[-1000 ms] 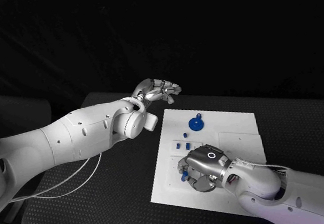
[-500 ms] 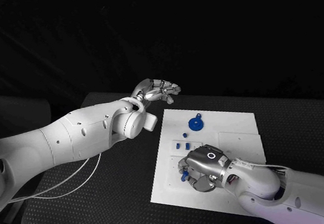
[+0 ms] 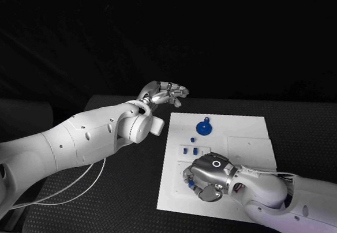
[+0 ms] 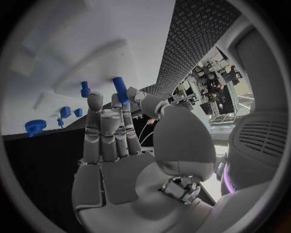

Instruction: Assemble the parts on the task board

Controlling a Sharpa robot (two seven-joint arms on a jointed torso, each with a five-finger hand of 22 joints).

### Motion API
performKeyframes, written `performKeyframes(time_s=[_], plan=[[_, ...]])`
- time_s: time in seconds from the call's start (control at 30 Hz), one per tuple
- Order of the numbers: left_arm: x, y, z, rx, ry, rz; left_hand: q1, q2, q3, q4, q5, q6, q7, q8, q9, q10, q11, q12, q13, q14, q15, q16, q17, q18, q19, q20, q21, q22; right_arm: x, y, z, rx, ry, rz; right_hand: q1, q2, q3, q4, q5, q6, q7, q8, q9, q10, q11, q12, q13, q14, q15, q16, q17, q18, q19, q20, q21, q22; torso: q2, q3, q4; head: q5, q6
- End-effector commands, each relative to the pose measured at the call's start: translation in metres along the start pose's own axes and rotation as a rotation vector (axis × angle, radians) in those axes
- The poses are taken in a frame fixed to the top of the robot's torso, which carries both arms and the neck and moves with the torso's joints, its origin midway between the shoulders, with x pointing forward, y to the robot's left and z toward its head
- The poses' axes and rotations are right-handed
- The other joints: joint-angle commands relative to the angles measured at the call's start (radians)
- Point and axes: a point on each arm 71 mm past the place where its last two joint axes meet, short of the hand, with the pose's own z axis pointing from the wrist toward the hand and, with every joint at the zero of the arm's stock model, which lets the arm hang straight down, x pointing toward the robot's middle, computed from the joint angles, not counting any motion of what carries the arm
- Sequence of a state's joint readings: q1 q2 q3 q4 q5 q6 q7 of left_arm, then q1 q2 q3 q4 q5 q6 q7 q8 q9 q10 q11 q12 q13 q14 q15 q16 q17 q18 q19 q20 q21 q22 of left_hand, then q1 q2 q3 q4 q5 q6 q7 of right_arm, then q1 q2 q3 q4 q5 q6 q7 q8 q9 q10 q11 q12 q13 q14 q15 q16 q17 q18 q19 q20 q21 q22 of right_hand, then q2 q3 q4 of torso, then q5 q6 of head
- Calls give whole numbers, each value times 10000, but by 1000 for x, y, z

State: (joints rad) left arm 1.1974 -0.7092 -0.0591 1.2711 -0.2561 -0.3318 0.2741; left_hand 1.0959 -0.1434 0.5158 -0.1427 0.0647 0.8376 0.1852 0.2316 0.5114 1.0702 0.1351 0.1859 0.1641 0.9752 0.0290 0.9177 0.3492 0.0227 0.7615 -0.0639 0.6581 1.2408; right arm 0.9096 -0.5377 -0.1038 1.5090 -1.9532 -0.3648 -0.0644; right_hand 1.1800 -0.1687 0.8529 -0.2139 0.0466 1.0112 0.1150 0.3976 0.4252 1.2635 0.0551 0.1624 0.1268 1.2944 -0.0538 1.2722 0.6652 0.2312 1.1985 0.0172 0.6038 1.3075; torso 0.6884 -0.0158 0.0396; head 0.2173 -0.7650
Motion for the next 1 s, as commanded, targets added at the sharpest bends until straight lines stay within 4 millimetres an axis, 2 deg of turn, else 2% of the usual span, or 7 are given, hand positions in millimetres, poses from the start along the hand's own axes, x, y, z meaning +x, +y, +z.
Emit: performKeyframes(time_s=[0.03, 0.33, 0.47, 0.53, 0.67, 0.87, 1.0], plan=[[3, -2, 1, 56, 148, -96, -76, 33, -21, 57, -61, -59, 12, -19, -14, -43, 39, 15, -17, 50, 45, -60, 14, 199, 57, -15, -38, 16, 11, 5, -1, -124, 572, -92, 56, 4, 65, 15, 20, 48, -13, 23, 14, 349, -24, 16, 13, -28, -56, 61, 8, 306, 0, -38, 50, 221, 1, 0, 5, -3, -12], [3, -1, 1, 43, 150, -95, -78, 33, -23, 62, -62, -62, 13, -18, -15, -46, 40, 16, -22, 49, 46, -64, 20, 199, 57, -14, -43, 20, 11, 1, -2, 16, 462, 141, 15, -128, 135, 19, 20, -6, 13, -26, -11, 303, 3, -54, -1, -63, -29, 19, -8, 306, -78, -9, 38, 212, -1, 1, -6, -23, -3], [2, -1, 1, 33, 131, -89, -79, 32, -24, 62, -62, -64, 14, -18, -16, -47, 41, 16, -23, 49, 46, -66, 22, 199, 57, -14, -45, 21, 10, -2, -5, 36, 260, 470, -303, -956, -1, 38, 86, -355, 171, -257, -124, -58, 150, -302, -90, -73, 110, -49, -48, 306, -132, 53, 31, 205, 0, -1, -11, -32, 6], [2, -1, 1, 27, 127, -87, -79, 31, -25, 63, -62, -66, 14, -18, -17, -48, 41, 16, -24, 49, 46, -66, 23, 199, 56, -14, -46, 22, 9, -3, -6, 50, 96, 606, -536, -1212, -456, -71, 138, -804, 381, -520, -248, -557, 360, -604, -219, -51, 311, -59, -61, 306, -157, 56, 47, 212, 0, 5, -15, -39, 9], [1, -1, 1, 18, 124, -86, -80, 28, -26, 63, -63, -69, 15, -19, -18, -50, 42, 16, -26, 49, 46, -68, 25, 199, 56, -14, -48, 24, 7, -5, -6, 84, -109, 681, -767, -1259, -1183, -351, 365, -1234, 566, -747, -358, -1135, 589, -938, -410, -99, 546, -81, -76, 306, -267, 88, 15, 196, -1, 11, -14, -46, 10], [0, -1, 0, 3, 103, -78, -81, 22, -29, 64, -64, -77, 17, -21, -20, -53, 42, 16, -29, 48, 47, -70, 28, 199, 57, -13, -51, 26, 2, -7, -10, 345, -764, 701, -1034, -1318, -1928, -704, 197, -1617, 506, -915, -444, -2630, 907, -1029, -652, -393, 852, -204, -127, 305, -592, 238, -208, 138, 4, 22, -11, -91, 42], [-1, 0, 0, -4, 86, -73, -81, 19, -30, 64, -65, -81, 19, -22, -21, -54, 43, 17, -30, 48, 47, -72, 30, 199, 57, -13, -52, 27, -4, -8, -15, 454, -1253, 818, -1029, -1332, -2017, -693, 123, -1634, 471, -903, -443, -2815, 998, -985, -620, -453, 939, -186, -120, 306, -622, 274, -259, 126, 3, 25, -14, -138, 70]])
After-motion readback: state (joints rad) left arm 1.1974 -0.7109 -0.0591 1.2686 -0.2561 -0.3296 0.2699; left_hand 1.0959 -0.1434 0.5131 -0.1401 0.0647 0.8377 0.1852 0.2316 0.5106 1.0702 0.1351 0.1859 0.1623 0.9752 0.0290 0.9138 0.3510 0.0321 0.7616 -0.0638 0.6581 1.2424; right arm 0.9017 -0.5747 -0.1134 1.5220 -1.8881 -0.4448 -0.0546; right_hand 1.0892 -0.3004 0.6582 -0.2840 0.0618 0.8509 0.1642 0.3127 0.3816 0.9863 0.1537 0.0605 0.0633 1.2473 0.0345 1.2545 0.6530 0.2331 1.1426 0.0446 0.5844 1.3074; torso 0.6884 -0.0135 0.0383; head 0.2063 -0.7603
